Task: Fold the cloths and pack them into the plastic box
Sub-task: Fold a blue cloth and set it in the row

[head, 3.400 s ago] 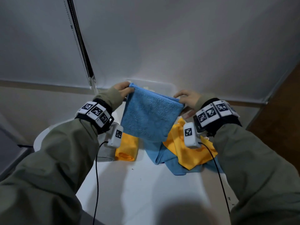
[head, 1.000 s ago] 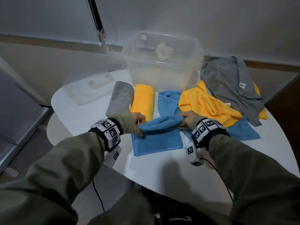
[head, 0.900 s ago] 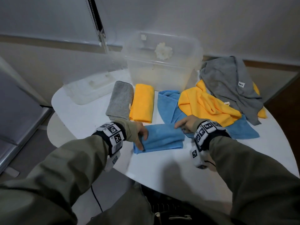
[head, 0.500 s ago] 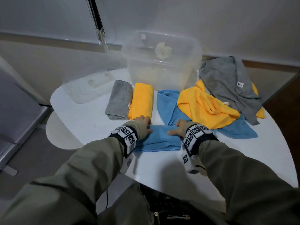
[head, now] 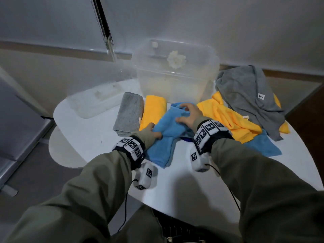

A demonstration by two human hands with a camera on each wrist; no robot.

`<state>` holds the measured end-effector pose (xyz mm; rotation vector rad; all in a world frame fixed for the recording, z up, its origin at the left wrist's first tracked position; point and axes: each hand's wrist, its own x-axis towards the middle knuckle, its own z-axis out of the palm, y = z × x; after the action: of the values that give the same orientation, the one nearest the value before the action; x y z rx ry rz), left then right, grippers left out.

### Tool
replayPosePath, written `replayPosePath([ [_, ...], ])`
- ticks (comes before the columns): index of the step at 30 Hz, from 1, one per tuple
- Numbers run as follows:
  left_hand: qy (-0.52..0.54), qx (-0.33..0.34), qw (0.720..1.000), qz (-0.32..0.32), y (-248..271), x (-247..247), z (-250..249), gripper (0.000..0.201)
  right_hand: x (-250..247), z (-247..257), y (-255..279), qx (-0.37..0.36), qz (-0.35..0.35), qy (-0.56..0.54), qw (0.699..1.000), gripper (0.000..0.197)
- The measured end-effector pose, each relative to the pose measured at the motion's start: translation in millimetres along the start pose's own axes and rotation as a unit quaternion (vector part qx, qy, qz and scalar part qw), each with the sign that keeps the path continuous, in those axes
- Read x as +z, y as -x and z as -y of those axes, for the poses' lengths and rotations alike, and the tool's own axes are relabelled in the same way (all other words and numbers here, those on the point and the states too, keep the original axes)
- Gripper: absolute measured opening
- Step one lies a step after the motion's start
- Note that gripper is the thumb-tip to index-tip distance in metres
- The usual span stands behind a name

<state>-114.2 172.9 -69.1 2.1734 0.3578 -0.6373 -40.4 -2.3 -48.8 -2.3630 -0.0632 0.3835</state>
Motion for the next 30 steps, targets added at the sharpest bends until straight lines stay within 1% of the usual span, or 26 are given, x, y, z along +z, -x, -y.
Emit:
replayPosePath([
  [1,0.046,-0.002,0.999,-0.017,-4,-4,-2,0.047,-5,2,-4,0.011,-0.009,0.038,0.999,0.056],
  [2,0.086,-0.002,0.996,-0.026,-7,-8,-4,0.056,-9,1,-7,0.026,0.002,0.106,0.994,0.057],
  [3,0.122,-0.001,0.992,-0.03,-12,-10,-8,0.065,-12,-3,-10,0.039,0.03,0.189,0.981,0.058],
  [4,0.156,0.008,0.987,-0.029,-15,-10,-12,0.067,-13,-10,-12,0.043,0.064,0.267,0.96,0.059],
  [6,0.21,0.024,0.977,-0.021,-22,-7,-23,0.059,-9,-32,-17,0.046,0.13,0.385,0.913,0.062],
  [7,0.231,0.029,0.972,-0.016,-26,-4,-29,0.06,-7,-45,-19,0.05,0.154,0.423,0.892,0.066],
  [8,0.247,0.034,0.968,-0.009,-31,0,-35,0.065,-6,-57,-21,0.06,0.171,0.444,0.878,0.071],
  [9,0.257,0.037,0.966,-0.006,-37,5,-41,0.069,-7,-68,-21,0.073,0.177,0.45,0.872,0.075],
  [11,0.264,0.038,0.964,-0.014,-48,14,-52,0.069,-12,-85,-21,0.101,0.174,0.434,0.878,0.078],
  [14,0.257,0.02,0.966,-0.03,-62,24,-62,0.067,-24,-107,-23,0.141,0.156,0.407,0.889,0.078],
  [18,0.238,-0.001,0.971,-0.022,-74,35,-66,0.068,-38,-127,-23,0.177,0.143,0.37,0.901,0.078],
  [19,0.244,0.002,0.97,-0.006,-75,35,-67,0.067,-40,-127,-22,0.182,0.143,0.369,0.9,0.076],
  [21,0.303,0.016,0.952,0.031,-76,37,-67,0.069,-41,-123,-19,0.184,0.149,0.369,0.899,0.075],
  [22,0.324,0.019,0.945,0.036,-76,38,-67,0.073,-40,-122,-19,0.184,0.152,0.367,0.899,0.074],
  [23,0.323,0.013,0.946,0.027,-75,38,-68,0.075,-38,-123,-20,0.184,0.154,0.365,0.9,0.074],
  [24,0.293,0.003,0.956,0.002,-76,40,-69,0.073,-38,-123,-20,0.183,0.155,0.361,0.901,0.074],
  [26,0.155,-0.038,0.983,-0.088,-77,44,-69,0.068,-38,-124,-20,0.18,0.154,0.362,0.901,0.074],
  [27,0.087,-0.058,0.987,-0.125,-78,47,-69,0.072,-38,-124,-20,0.178,0.152,0.365,0.901,0.074],
  [28,0.03,-0.071,0.987,-0.142,-77,49,-71,0.079,-38,-123,-19,0.177,0.152,0.368,0.9,0.074],
  [29,-0.016,-0.074,0.985,-0.152,-75,50,-74,0.085,-38,-122,-19,0.177,0.151,0.37,0.899,0.074],
  [30,-0.054,-0.061,0.983,-0.166,-75,51,-77,0.088,-38,-121,-18,0.178,0.151,0.372,0.898,0.074],
])
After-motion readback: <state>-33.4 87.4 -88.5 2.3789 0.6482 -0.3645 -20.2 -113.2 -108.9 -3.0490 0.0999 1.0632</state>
